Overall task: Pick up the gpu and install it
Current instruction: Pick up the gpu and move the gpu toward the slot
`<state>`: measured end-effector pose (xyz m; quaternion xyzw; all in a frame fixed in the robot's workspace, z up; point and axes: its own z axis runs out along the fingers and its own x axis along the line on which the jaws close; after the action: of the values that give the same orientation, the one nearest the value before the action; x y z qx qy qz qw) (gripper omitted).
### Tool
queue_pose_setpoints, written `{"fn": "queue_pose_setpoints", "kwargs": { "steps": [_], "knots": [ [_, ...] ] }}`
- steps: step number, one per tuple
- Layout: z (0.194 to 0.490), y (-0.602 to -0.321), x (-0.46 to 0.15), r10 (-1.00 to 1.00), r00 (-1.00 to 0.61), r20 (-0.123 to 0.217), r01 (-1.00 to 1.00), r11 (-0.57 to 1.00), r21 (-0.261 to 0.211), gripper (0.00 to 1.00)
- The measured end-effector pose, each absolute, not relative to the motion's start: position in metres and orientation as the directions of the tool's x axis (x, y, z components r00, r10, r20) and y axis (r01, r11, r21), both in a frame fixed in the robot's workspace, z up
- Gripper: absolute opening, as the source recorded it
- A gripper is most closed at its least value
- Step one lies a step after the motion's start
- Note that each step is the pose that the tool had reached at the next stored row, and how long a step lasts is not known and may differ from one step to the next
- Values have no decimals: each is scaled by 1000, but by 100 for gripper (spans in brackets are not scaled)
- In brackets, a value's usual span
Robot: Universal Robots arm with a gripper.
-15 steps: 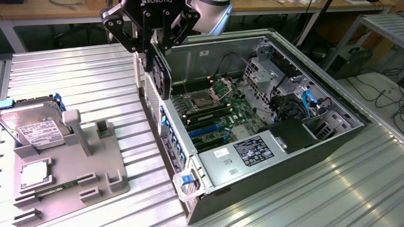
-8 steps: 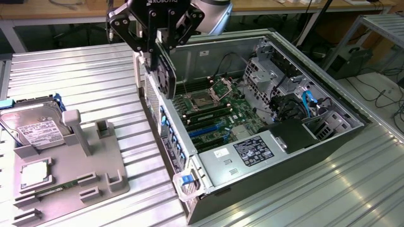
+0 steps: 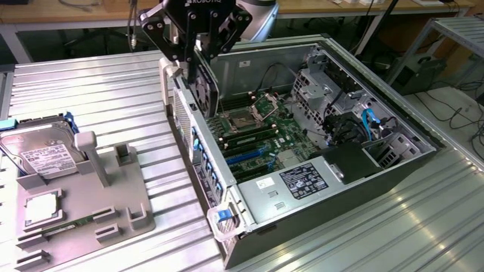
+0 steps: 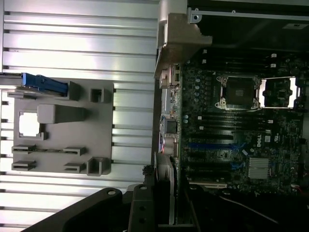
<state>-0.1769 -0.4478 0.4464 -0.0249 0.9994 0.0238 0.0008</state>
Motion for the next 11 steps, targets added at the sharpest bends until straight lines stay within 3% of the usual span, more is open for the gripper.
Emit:
{"fn": "queue_pose_setpoints", "kwargs": {
  "steps": [11],
  "knots": [
    [446,-448,-161,-50,-999,-3,-50,998,48,27]
  ]
}}
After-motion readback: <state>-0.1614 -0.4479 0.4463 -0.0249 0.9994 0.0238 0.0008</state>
